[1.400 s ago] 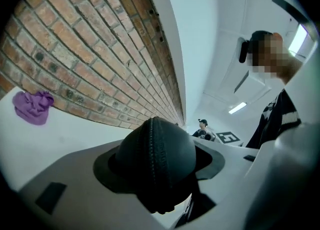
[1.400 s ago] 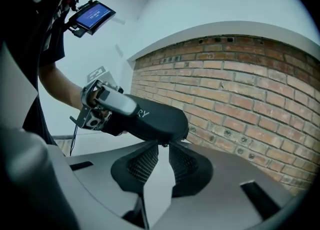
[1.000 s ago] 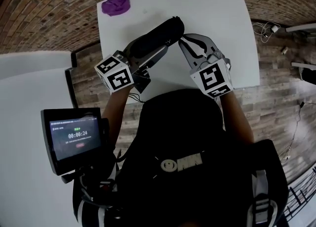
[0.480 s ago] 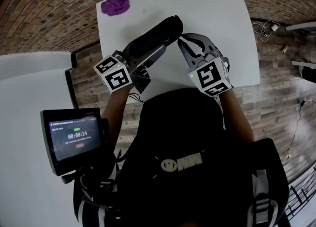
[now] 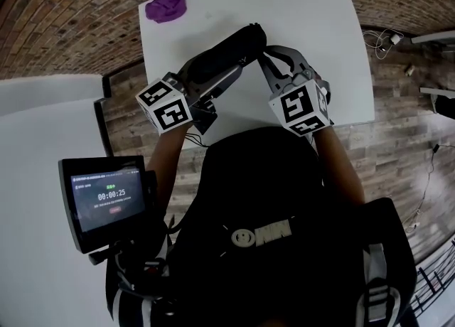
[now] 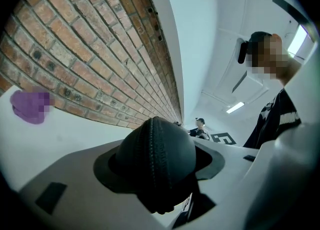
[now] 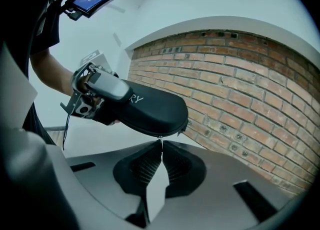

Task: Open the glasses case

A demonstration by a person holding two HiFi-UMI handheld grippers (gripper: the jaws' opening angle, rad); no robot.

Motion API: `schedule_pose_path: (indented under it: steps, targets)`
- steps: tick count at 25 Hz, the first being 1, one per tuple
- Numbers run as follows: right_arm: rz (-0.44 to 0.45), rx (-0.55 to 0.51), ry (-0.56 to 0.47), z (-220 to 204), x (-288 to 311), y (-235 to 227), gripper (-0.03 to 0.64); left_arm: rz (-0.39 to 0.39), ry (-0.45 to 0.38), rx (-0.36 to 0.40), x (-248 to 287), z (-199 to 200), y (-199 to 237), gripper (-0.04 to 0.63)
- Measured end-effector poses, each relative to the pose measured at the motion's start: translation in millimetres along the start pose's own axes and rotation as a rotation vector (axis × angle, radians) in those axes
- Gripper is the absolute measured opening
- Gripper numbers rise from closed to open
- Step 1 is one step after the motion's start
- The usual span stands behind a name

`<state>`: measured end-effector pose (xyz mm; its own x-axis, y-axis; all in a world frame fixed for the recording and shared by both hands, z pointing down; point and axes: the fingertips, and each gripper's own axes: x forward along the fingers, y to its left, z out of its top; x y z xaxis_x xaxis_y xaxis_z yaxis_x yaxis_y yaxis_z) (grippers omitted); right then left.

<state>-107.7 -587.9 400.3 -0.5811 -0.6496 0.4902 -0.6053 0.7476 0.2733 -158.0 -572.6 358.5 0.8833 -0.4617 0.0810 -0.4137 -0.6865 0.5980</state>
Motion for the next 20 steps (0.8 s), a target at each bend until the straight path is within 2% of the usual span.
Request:
schedule_pose_path:
  steps: [1,5,10,20]
  targets:
    - [0.002,-0.001,0.009,-1.8,-0.3,-0.3,0.012,0.005,0.009,0.007,0.2,-1.4,0.9,0.290]
    - [0.030,-0.005,0.044,-9.5,-0.6,0.4,0.011,-0.005,0.039,0.016,2.3,-8.2,1.8,0.284]
    - [0.021,-0.026,0.070,-17.8,-4.8,-5.0,0.011,-0.014,0.087,0.022,3.3,-17.4,-1.0,0.281]
    - [-0.012,-0.145,0.104,-22.9,-8.2,-14.4,0.011,-0.026,0.145,0.018,5.5,-31.1,-0.8,0.278]
